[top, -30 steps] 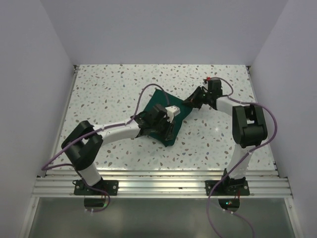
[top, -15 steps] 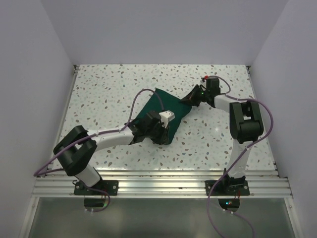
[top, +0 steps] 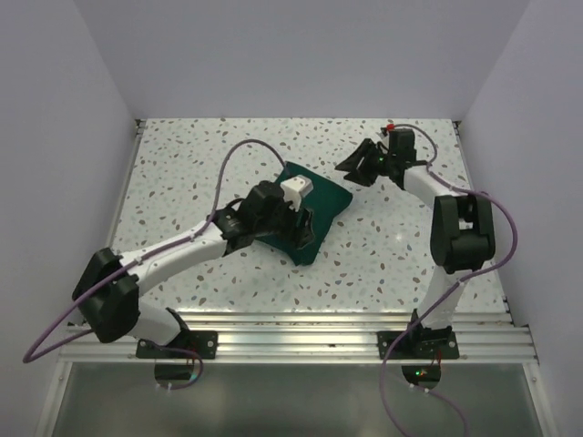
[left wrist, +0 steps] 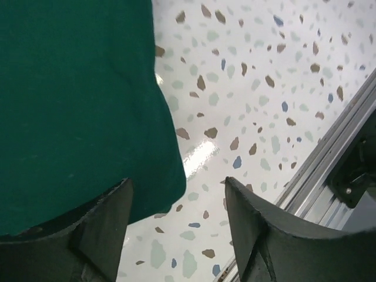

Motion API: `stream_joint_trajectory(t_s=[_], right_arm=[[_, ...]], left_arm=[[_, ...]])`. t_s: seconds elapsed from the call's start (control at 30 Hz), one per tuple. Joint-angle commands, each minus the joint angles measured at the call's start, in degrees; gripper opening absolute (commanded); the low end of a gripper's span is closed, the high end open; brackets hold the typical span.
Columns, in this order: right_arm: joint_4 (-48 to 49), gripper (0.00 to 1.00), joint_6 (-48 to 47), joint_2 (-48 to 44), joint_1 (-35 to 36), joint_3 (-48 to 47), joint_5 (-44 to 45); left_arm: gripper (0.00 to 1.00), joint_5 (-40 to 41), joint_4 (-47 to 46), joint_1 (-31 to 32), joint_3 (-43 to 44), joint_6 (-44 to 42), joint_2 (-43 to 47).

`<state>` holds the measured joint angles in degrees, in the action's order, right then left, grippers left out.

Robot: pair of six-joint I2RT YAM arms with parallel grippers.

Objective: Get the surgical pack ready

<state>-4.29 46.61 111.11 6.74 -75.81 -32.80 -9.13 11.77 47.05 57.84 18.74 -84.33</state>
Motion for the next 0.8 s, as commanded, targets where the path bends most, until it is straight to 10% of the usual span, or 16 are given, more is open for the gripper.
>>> stream_joint_trajectory(t_s=[0.0, 0.23, 0.37, 0.77], right_arm=[[-3.3, 0.54, -2.4, -10.0, -1.6, 1.9, 1.8], [-14.6, 0.92, -14.2, -32.1, -1.6, 13.3, 12.1], [-17.7, 0.98, -16.2, -44.5, -1.6, 20.3, 16.2], [-27.3, 0.98, -24.1, -77.7, -1.6, 34.8, 28.4]], left_arm=[[0.69, 1.4, 2.3, -3.8, -0.6, 2.1, 8.1], [0.82, 2.2, 4.7, -11.3, -8.1, 5.2, 23.2], [1.00, 5.8, 7.6, -11.6, -8.9, 5.6, 28.6], [1.00, 22.1, 7.1, -11.7, -20.0, 6.8, 50.1]])
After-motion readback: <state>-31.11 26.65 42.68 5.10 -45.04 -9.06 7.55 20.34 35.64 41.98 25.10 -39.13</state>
